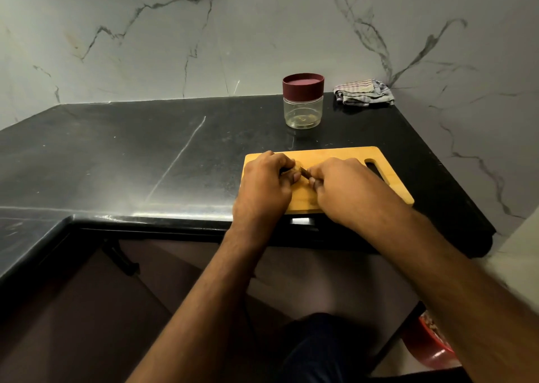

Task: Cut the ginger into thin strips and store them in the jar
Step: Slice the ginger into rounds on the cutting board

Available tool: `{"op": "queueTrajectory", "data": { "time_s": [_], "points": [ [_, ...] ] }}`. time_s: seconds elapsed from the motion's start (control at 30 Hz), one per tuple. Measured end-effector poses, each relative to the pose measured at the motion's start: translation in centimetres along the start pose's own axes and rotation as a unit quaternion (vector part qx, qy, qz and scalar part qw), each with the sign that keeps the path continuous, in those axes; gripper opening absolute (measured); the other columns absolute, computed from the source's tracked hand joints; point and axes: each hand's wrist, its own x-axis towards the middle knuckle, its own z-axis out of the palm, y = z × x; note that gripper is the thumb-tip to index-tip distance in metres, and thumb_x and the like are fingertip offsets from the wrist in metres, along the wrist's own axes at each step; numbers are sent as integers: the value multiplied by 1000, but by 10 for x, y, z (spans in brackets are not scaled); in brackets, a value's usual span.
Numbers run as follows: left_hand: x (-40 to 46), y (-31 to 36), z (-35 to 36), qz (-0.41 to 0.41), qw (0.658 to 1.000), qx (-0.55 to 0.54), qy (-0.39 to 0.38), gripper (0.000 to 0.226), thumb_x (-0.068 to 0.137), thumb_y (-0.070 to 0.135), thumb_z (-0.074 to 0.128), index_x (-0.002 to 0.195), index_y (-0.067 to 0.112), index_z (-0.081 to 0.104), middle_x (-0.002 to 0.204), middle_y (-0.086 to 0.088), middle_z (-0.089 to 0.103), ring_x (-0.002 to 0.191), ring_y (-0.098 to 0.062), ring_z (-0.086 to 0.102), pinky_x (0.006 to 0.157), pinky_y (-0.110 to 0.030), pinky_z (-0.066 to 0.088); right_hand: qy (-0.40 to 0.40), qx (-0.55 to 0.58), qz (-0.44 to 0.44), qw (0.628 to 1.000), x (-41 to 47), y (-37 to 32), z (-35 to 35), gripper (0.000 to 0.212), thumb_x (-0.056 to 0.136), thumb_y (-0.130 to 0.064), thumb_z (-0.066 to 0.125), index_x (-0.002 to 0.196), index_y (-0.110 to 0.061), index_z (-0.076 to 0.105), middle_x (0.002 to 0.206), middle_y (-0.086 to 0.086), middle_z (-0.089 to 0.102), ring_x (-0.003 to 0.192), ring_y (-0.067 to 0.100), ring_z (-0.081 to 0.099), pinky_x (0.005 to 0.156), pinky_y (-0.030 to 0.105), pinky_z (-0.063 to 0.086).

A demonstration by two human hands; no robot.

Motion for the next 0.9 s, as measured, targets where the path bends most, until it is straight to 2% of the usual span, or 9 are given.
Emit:
{"op": "queueTrajectory", "data": {
  "time_s": [0.2,0.33,0.47,0.53,0.63,0.77,0.9],
  "points": [
    [1,1,-2,3,1000,7,-3,12,89,15,74,100,12,77,98,1,70,89,-11,64,86,-29,54,-50,-15,17,998,-26,12,4,44,96,-20,55,138,-26,44,117,7,54,103,22,55,84,34,52],
    [-1,2,-5,11,1000,14,-6,18,89,17,75,106,11,77,104,1,72,91,-6,63,87,-14,48,14,18,-9,1000,-35,21,11,34,100,-23,45,133,-29,50,105,4,57,92,18,56,75,32,51],
    [-2,3,-8,9,1000,3,-21,23,90,18,74,111,10,76,108,1,72,84,0,60,76,-3,45,3,21,4,1000,-34,23,5,34,102,-24,41,136,-27,49,101,4,50,97,18,55,78,31,49],
    [-2,3,-9,5,999,-5,-31,24,91,18,74,113,10,75,110,2,71,83,1,59,76,-1,44,17,27,2,999,-30,23,2,36,102,-23,42,138,-26,47,105,5,52,100,19,55,81,32,49],
    [-2,2,-10,2,999,-13,-32,24,91,18,74,113,11,75,110,2,70,80,6,58,76,1,43,49,33,-7,998,-27,25,5,39,102,-23,42,140,-28,44,102,3,52,100,19,55,81,32,50],
    [-2,2,-10,-1,1000,-1,-30,26,92,21,73,116,12,75,112,3,70,84,-1,60,77,-2,46,100,53,-24,993,-25,25,13,37,103,-28,39,139,-30,44,98,0,53,93,16,54,72,29,46],
    [-2,1,-8,1,999,6,-32,27,93,20,71,118,11,73,115,1,70,94,-4,62,85,-11,49,126,54,-35,990,-20,22,22,39,103,-31,37,141,-34,41,108,0,60,91,13,52,70,26,45]
  ]
}}
